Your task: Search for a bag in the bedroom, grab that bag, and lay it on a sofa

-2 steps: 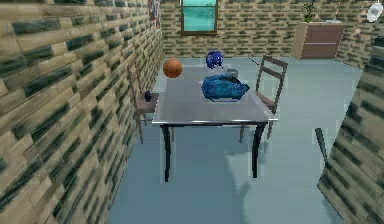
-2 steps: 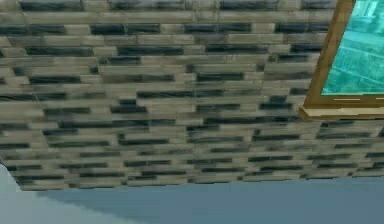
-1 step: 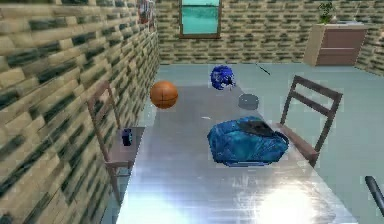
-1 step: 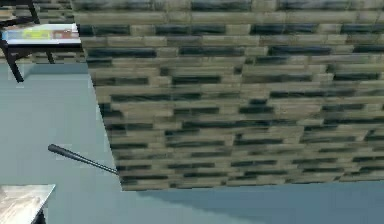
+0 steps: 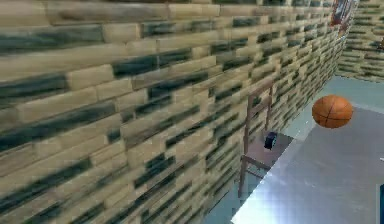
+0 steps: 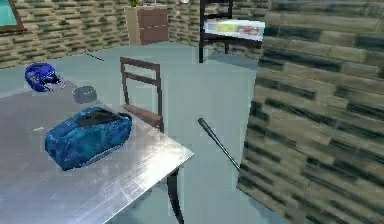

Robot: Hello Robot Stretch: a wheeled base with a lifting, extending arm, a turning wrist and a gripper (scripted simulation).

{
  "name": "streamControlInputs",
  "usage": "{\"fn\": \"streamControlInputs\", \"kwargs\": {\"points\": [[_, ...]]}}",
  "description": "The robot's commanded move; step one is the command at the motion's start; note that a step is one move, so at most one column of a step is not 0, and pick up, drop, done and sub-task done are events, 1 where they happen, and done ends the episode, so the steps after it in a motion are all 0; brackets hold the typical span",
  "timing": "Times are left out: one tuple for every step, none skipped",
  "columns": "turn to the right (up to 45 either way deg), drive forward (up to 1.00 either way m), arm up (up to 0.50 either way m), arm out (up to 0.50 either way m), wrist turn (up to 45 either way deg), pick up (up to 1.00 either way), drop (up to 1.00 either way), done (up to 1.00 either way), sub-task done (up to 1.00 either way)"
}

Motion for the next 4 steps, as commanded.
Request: {"fn": "streamControlInputs", "kwargs": {"points": [[-36.0,0.00,0.00,0.00,0.0,0.00,0.00,0.00,0.00],[0.0,0.00,0.50,0.00,0.0,0.00,0.00,0.00,0.00],[0.0,0.00,0.38,0.00,0.0,0.00,0.00,0.00,0.00],[0.0,0.00,0.00,0.50,0.0,0.00,0.00,0.00,0.00]]}}
